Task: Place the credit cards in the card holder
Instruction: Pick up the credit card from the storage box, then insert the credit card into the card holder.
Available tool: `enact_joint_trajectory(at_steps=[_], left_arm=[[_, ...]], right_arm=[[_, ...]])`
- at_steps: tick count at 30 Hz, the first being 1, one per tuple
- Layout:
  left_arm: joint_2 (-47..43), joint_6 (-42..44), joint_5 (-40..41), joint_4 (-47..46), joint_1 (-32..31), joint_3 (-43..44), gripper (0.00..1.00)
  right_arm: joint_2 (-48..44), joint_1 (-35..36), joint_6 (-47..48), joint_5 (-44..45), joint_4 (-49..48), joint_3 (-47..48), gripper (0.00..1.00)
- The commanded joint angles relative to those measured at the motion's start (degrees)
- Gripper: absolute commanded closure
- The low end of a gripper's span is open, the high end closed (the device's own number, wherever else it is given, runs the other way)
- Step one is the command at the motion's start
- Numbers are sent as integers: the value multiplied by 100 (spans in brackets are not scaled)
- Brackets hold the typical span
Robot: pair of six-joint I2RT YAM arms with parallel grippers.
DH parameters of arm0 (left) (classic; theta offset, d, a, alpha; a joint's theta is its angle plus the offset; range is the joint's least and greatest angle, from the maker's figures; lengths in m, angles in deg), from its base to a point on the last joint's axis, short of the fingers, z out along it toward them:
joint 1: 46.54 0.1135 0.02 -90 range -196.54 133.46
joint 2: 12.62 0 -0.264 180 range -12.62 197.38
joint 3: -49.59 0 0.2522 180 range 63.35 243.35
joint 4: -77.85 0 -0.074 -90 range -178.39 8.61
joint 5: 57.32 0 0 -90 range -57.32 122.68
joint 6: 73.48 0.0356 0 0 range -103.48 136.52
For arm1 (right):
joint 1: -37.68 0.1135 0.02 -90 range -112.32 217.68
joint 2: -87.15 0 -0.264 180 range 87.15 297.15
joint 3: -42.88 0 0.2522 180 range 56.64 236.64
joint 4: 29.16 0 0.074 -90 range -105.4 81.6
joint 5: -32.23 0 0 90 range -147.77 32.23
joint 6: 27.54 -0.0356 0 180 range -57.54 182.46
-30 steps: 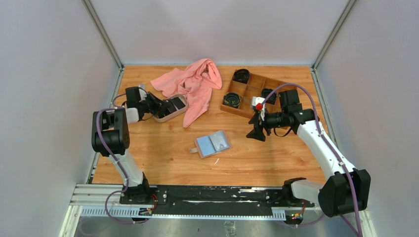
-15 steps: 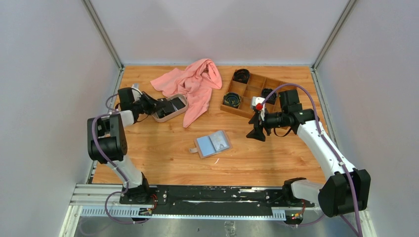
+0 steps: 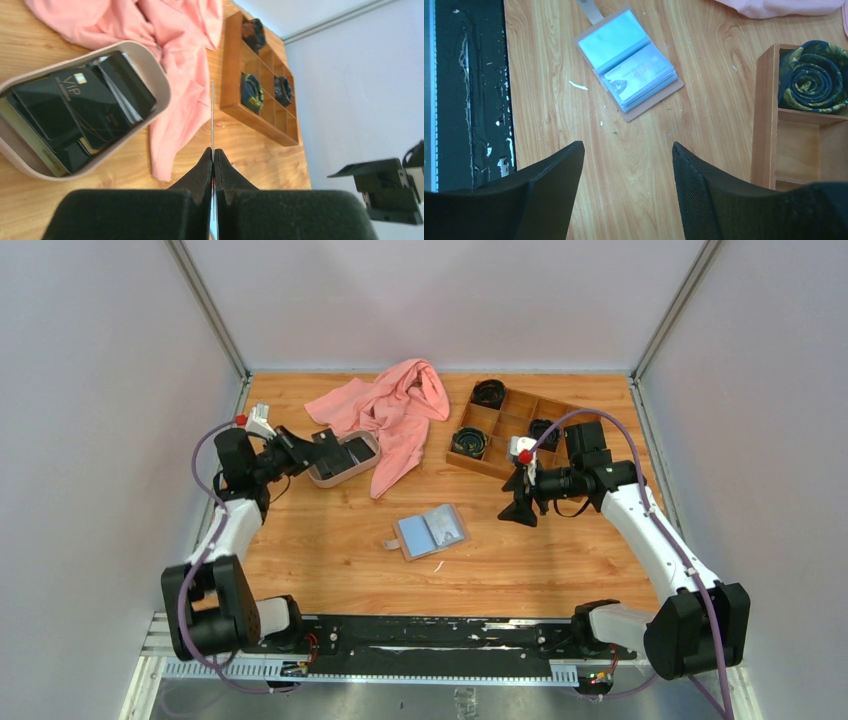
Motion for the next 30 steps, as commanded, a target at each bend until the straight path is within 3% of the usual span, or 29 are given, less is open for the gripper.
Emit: enact_joint_trajectory(at_steps=[1, 5, 9, 20, 25, 30], left_arm=[[-1077, -78, -530, -13, -1, -405, 100], [-2105, -261, -587, -13, -490, -593, 100], [-2807, -311, -202, -13, -1490, -701, 100], [-3806, 284, 2479, -22, -4998, -1300, 100], [-3687, 522, 3310, -53, -5856, -1402, 100], [-3501, 587, 3615, -344, -6161, -1435, 100]], right_arm=[[-81, -79, 177, -405, 188, -128, 31], [-152, -78, 210, -928, 188, -295, 32], [-159, -93, 195, -1421, 194, -431, 33], [-211, -78, 57, -2358, 161, -668, 24], [-156, -42, -17, -2529, 162, -685, 23], [-112, 110, -152, -2583, 56, -721, 23]])
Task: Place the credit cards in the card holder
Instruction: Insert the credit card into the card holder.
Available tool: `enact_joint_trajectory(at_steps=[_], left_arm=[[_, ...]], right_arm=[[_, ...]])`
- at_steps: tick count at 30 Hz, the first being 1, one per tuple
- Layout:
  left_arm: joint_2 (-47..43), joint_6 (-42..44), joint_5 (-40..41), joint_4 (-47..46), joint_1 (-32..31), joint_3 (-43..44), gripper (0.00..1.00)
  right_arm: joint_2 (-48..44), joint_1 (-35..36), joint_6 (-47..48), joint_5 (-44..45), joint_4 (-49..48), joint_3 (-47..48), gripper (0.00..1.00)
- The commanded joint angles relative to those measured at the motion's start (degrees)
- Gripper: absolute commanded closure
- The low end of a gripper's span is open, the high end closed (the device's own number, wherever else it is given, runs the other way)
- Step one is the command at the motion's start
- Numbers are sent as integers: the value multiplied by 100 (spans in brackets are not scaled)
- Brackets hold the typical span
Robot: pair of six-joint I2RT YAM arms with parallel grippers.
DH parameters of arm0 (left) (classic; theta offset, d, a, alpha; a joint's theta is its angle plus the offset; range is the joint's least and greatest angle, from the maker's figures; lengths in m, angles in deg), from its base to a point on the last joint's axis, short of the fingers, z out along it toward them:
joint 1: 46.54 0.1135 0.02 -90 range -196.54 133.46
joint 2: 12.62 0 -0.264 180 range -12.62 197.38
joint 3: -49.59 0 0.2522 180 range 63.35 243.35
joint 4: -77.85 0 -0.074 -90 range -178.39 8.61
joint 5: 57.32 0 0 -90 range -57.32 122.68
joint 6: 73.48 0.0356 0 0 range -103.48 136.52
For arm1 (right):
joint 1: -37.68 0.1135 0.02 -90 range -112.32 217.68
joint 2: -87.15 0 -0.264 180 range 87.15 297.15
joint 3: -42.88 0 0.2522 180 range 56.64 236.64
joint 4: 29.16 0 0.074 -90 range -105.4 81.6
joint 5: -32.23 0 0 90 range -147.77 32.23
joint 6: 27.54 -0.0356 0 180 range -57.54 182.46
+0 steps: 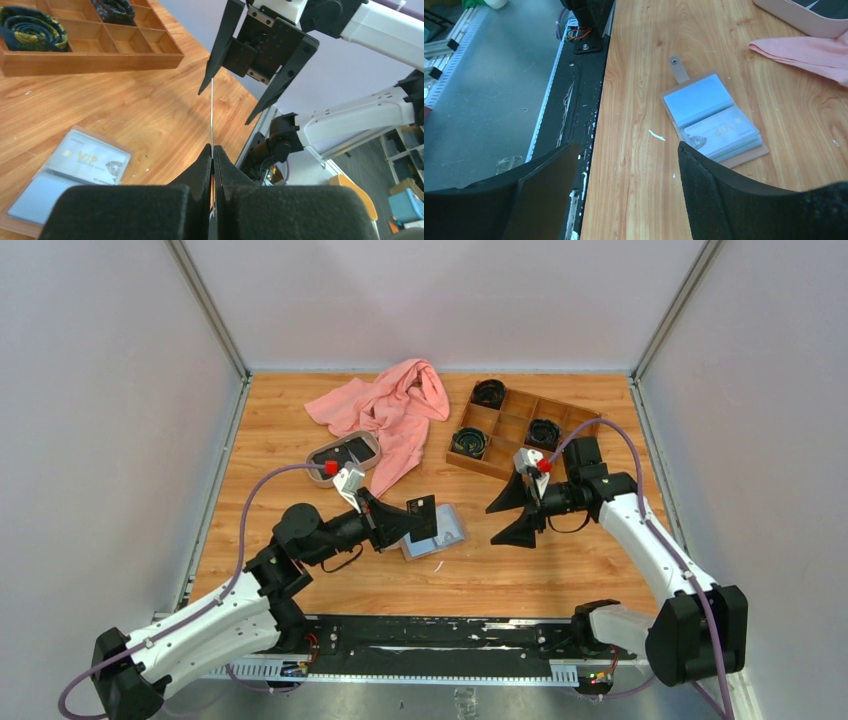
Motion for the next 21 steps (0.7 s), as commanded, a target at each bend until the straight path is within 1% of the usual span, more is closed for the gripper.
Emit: enact_joint_trajectory(at_steps=[1, 5, 7, 9, 11, 13, 18, 21], left_arm=[[177, 216, 617, -378, -169, -54, 100], [394, 206, 666, -575, -274, -25, 100], [509, 201, 744, -694, -378, -25, 100], [643, 186, 832, -856, -524, -25, 100], [830, 149, 886, -1057, -643, -12, 100], [1064, 117, 922, -1276, -750, 28, 100], [1631, 21, 980, -1705, -914, 109, 100], [1855, -39, 1019, -1892, -963, 124, 100]], right_arm=[[86, 156, -189, -293, -40, -115, 23], [175, 369, -381, -340, -171, -116, 23], [177, 436, -845, -489, -578, -193, 23], [177, 501, -1740, -551, -1373, -356, 24], [188, 611, -2907, -454, -2450, -553, 24], [230, 737, -3576, -325, -3063, -695, 25], [361, 1088, -4026, -302, -3304, -616, 26], [458, 1211, -4173, -285, -3340, -551, 32]])
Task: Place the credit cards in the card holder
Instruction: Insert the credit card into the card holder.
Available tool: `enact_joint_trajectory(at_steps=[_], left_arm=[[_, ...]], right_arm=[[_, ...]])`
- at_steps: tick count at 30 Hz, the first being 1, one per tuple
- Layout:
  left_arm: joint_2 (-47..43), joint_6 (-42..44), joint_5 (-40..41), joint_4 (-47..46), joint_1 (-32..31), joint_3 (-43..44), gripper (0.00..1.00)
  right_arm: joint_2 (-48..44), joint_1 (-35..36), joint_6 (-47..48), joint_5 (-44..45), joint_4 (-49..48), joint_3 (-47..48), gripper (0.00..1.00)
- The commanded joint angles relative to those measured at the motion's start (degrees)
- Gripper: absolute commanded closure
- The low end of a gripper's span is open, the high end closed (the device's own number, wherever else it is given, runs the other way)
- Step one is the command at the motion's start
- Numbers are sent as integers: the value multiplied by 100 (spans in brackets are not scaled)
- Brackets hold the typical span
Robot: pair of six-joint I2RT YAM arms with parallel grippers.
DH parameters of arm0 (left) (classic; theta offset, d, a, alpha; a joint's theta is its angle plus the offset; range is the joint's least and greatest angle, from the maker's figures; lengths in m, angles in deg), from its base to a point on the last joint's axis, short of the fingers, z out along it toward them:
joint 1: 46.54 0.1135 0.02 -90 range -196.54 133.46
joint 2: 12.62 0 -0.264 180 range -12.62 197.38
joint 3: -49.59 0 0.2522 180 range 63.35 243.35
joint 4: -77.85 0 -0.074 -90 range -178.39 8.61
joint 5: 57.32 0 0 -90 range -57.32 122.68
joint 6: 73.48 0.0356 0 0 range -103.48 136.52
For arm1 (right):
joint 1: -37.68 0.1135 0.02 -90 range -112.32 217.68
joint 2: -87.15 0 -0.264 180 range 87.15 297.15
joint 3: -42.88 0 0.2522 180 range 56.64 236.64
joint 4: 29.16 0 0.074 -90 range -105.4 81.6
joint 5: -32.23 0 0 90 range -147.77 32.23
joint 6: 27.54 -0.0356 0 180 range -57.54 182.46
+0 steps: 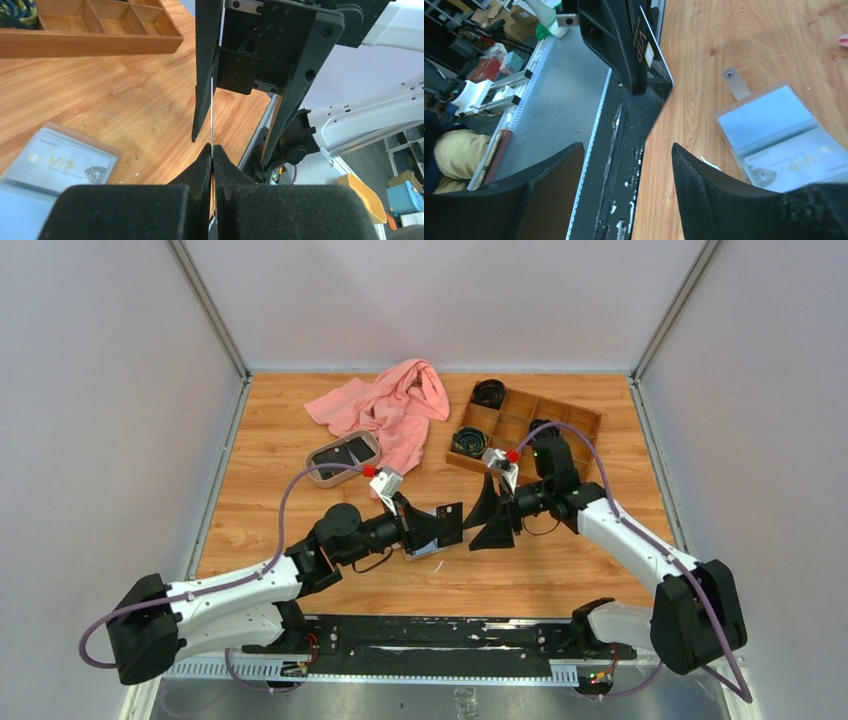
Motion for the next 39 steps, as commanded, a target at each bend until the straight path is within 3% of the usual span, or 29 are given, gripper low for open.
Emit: enact_joint_trajectory(at_steps=[1, 10, 14, 15, 17, 21, 28, 32, 39], left_arm=[[277, -76, 191, -637, -106, 122, 100], [484, -274, 156, -1099, -142, 10, 100], [561, -388, 147, -1398, -141, -133, 100], [558, -402, 140, -1437, -142, -160, 100], [492, -405, 151, -1451, -142, -217, 92], [45, -367, 280, -1364, -127, -459, 56], [-1560, 623, 209, 361, -53, -579, 4], [-2356, 903, 445, 1445, 205, -451, 0], [-1815, 994, -1088, 2390, 928, 216, 0]], right_arm=[[152, 234, -688, 9, -473, 106, 35], [490, 385, -852, -59, -484, 274, 63], [482, 435, -736, -180, -485, 288, 98], [474, 435, -699, -201, -476, 286, 100], [456, 432, -563, -295, -395, 290, 100], [421, 430, 376, -308, 273, 366, 100], [400, 441, 1490, 11, 1345, 526, 100], [512, 543, 2148, 387, 1941, 692, 100], [830, 832, 3274, 919, 3080, 1132, 100]])
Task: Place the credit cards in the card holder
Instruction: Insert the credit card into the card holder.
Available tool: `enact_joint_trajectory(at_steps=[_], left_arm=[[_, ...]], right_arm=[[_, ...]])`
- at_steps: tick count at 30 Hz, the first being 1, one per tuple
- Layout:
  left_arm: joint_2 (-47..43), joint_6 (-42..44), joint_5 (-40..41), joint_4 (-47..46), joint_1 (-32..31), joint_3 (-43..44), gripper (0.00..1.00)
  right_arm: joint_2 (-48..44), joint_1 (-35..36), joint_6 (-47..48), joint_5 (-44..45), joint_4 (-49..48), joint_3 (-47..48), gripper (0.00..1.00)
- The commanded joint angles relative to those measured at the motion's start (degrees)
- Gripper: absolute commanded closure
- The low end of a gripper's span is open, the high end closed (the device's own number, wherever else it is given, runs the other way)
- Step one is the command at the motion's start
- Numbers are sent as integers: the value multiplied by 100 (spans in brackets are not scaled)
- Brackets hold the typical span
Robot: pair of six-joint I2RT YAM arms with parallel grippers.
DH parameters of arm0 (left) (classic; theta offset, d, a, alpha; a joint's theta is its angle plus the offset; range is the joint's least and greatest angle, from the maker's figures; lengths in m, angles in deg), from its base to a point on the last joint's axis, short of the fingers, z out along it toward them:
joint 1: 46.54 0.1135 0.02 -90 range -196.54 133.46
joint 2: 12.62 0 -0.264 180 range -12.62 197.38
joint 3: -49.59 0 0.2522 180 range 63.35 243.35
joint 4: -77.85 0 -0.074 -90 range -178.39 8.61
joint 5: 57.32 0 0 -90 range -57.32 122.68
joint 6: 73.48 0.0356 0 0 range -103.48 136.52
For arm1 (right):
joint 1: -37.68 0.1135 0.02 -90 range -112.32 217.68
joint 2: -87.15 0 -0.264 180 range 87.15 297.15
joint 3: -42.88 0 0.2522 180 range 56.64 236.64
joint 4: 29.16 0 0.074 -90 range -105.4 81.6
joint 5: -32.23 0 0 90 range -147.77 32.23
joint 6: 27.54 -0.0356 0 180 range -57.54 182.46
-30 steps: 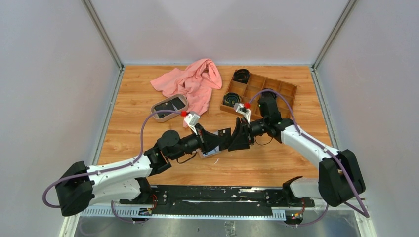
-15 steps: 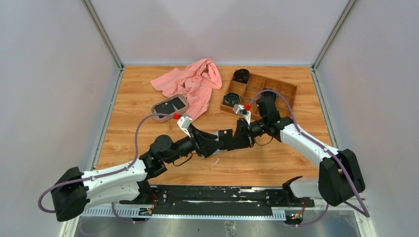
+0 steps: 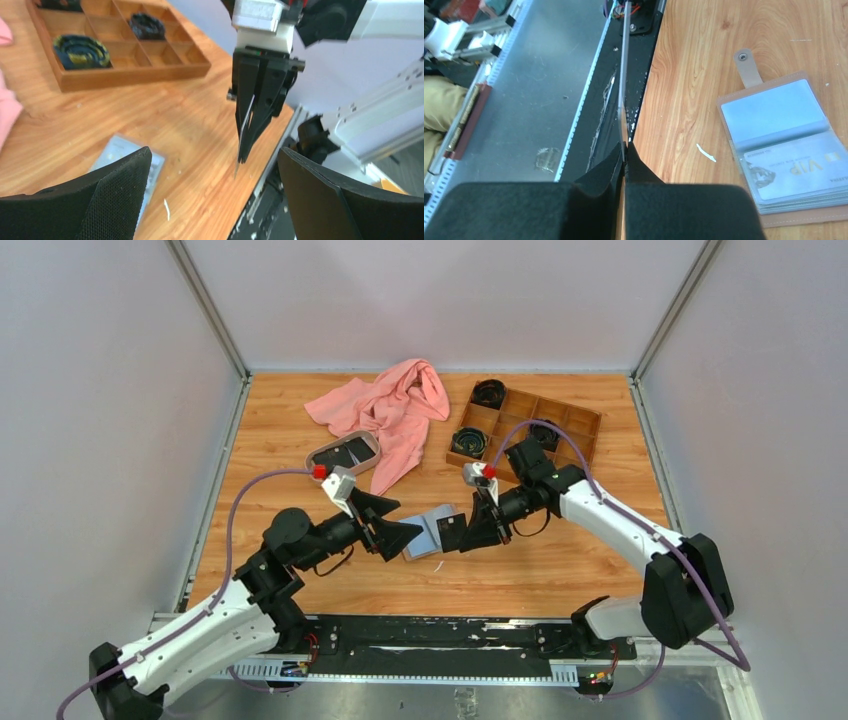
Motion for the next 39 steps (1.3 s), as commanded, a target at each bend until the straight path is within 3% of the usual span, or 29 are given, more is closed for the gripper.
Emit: enact_joint_trajectory(at_steps=[1, 13, 18, 32, 33, 35, 37, 38, 39], left_arm=[[584, 305, -1019, 878, 147, 469, 0], [1354, 1015, -1672, 927, 156, 908, 0], [1861, 1011, -1918, 875, 173, 1061, 7], [2965, 811, -2804, 572, 166, 1503, 60], [2994, 789, -2852, 548, 169, 1508, 66], [3070, 776, -3005, 497, 165, 1535, 94], [3088, 707, -3041, 492, 170, 1536, 100], [3053, 675, -3035, 480, 170, 1522, 100], [2992, 651, -2988, 478, 170, 1501, 100]], right_arm=[[209, 238, 1048, 441, 1035, 332, 100], [630, 383, 1712, 587, 1827, 653, 100], [692, 433, 1824, 604, 1958, 710, 100], [736, 453, 1834, 631, 2013, 757, 100], [735, 459, 1830, 631, 2011, 758, 100], [731, 453, 1834, 624, 2018, 758, 100], [723, 452, 1834, 622, 2019, 758, 100], [716, 454, 1830, 626, 2019, 758, 97], [709, 455, 1822, 623, 2019, 758, 82]])
